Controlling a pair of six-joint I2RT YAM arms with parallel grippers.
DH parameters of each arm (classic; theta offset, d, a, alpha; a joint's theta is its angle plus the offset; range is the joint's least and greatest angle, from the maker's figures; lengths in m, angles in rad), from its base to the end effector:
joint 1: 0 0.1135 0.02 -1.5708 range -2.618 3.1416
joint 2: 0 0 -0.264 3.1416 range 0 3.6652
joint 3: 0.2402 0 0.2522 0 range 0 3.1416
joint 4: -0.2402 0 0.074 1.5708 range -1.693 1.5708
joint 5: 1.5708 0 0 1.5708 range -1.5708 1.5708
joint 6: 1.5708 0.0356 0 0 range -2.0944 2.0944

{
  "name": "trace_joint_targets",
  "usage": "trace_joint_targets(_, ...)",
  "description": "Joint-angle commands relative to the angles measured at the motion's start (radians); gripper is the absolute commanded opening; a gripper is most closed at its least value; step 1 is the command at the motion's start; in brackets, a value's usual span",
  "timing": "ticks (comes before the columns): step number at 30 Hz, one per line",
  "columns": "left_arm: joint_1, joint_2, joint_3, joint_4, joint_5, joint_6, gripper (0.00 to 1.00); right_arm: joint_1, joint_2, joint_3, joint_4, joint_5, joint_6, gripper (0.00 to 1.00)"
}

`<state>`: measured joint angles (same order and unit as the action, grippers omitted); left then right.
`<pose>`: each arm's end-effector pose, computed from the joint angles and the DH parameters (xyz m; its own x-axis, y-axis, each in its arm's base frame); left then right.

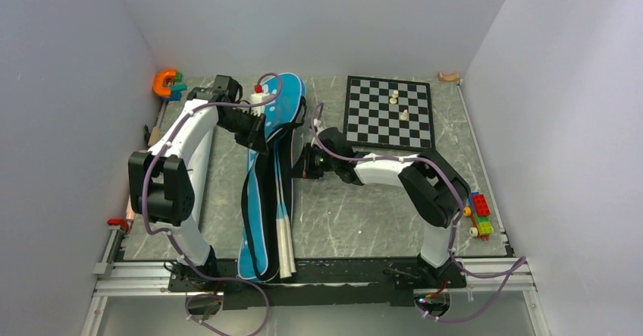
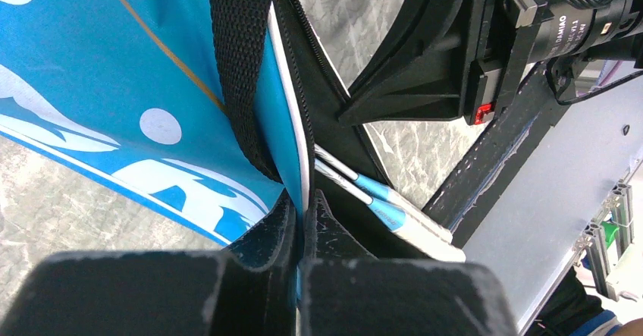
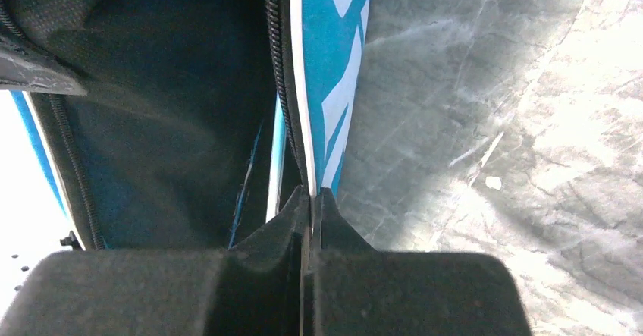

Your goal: Pack up the badminton gear

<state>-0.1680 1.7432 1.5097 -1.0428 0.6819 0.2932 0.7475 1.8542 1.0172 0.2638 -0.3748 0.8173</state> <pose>0.3383 -0.0801 0.2780 -0.8136 0.3656 -0.4522 0.5696 0.6572 -0.4935 0.2789 0.2763 0.1671 -0.8980 0.0930 -0.4300 -0.2971 0.5928 0.7486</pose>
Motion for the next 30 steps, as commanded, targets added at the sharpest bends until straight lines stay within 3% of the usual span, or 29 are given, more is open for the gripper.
trace_joint_targets(1,-0.006,-0.063,-0.016,-0.023,0.077,0.013,0.01,0.003,-0.008,0.047,0.037,-0.012,0.000,0.00)
trace_joint_targets(3,-0.008,-0.066,-0.021,-0.027,0.087,0.021,0.14,0.004,-0.029,0.049,0.012,-0.001,-0.011,0.00)
trace_joint_targets(6,-0.013,-0.067,-0.025,-0.043,0.110,0.042,0.48,0.002,-0.079,0.059,-0.075,0.033,-0.045,0.00)
trace_joint_targets(9,-0.014,-0.078,-0.005,-0.058,0.125,0.066,0.64,0.002,-0.143,0.081,-0.186,0.082,-0.090,0.00)
trace_joint_targets(15,-0.016,-0.124,0.024,0.010,0.081,0.059,0.66,0.012,-0.273,0.125,-0.398,0.191,-0.186,0.00)
trace_joint_targets(22,-0.076,-0.107,0.000,0.084,0.035,0.066,0.66,0.053,-0.316,0.212,-0.580,0.291,-0.278,0.00)
trace_joint_targets(25,-0.111,-0.115,-0.030,0.131,-0.001,0.068,0.60,0.071,-0.311,0.271,-0.666,0.336,-0.313,0.00)
trace_joint_targets(30,-0.112,-0.116,-0.042,0.127,0.088,0.050,0.50,0.072,-0.302,0.297,-0.675,0.315,-0.305,0.00)
